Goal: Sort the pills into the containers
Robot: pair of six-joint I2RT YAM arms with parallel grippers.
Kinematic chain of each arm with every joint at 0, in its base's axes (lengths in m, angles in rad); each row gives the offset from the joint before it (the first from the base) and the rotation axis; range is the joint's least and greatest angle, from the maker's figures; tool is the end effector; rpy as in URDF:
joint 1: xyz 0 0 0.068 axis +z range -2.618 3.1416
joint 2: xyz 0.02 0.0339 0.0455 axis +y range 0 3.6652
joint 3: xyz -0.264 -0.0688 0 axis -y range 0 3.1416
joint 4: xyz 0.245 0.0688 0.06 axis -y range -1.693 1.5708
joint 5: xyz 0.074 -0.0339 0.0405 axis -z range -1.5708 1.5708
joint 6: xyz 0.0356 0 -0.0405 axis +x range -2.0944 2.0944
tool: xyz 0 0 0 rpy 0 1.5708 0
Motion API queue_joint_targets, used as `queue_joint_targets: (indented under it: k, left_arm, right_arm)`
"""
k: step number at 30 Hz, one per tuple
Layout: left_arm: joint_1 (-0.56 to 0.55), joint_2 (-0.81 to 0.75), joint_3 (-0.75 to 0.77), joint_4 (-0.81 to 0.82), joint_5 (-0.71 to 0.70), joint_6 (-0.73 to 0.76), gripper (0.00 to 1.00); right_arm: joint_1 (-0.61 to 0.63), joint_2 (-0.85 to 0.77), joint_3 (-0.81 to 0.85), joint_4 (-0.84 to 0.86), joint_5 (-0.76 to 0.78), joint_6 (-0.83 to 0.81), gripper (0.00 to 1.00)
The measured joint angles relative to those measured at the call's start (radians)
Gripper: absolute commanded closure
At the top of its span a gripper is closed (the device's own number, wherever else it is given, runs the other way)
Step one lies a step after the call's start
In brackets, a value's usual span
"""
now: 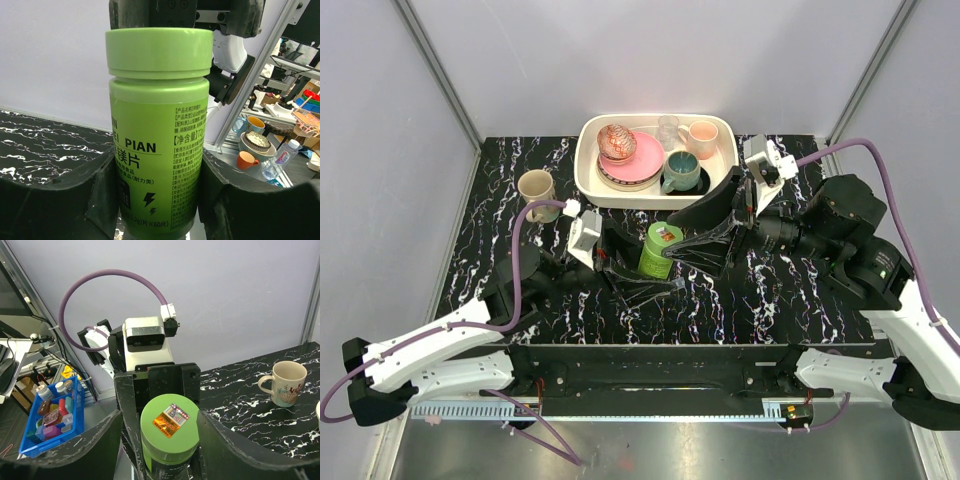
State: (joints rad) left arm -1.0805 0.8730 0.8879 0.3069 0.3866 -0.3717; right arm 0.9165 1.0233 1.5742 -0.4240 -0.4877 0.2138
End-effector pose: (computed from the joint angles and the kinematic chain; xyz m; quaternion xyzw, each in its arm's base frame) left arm 0.0804 -0.1792 0.4133 0.3453 0.4841 -0.6126 0.5208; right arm 0.0869 0.1407 0.5316 -0.3908 0.5398 0.5248 0.5296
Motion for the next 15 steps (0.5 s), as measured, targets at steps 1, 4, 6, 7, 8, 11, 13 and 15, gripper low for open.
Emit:
queue_joint_targets:
  k: [1, 4, 6, 7, 8, 11, 13, 15]
  left_arm:
    - [0.0, 0.0, 0.0, 0.0, 0.0, -0.002, 1.0]
    - [0.0, 0.0, 0.0, 0.0, 0.0, -0.003, 1.0]
    - [0.0, 0.0, 0.0, 0.0, 0.0, -0.003, 1.0]
    - [0.0, 0.0, 0.0, 0.0, 0.0, -0.004, 1.0]
    - [0.0, 0.0, 0.0, 0.0, 0.0, -0.004, 1.0]
    - [0.0, 0.0, 0.0, 0.0, 0.0, -0.006, 1.0]
    - [0.002, 0.0, 0.0, -0.001, 0.0, -0.008, 1.0]
    - [0.002, 0.0, 0.0, 0.003, 0.003, -0.01, 1.0]
  right_arm:
    - [0.0, 0.0, -0.002, 0.003, 0.0, -0.001, 0.33]
    - [0.0, 0.0, -0.006, 0.01, 0.0, -0.001, 0.33]
    - [0.0, 0.0, -0.008, 0.013, 0.0, -0.001, 0.32]
    - [0.0, 0.0, -0.01, 0.014, 0.0, -0.001, 0.31]
    - [0.0, 0.0, -0.01, 0.016, 0.0, -0.002, 0.3]
    - [0.0, 0.0, -0.013, 0.017, 0.004, -0.002, 0.25]
    - [0.0, -0.002, -0.018, 0.021, 0.009, -0.006, 0.25]
    - [0.0, -0.002, -0.024, 0.021, 0.02, -0.01, 0.25]
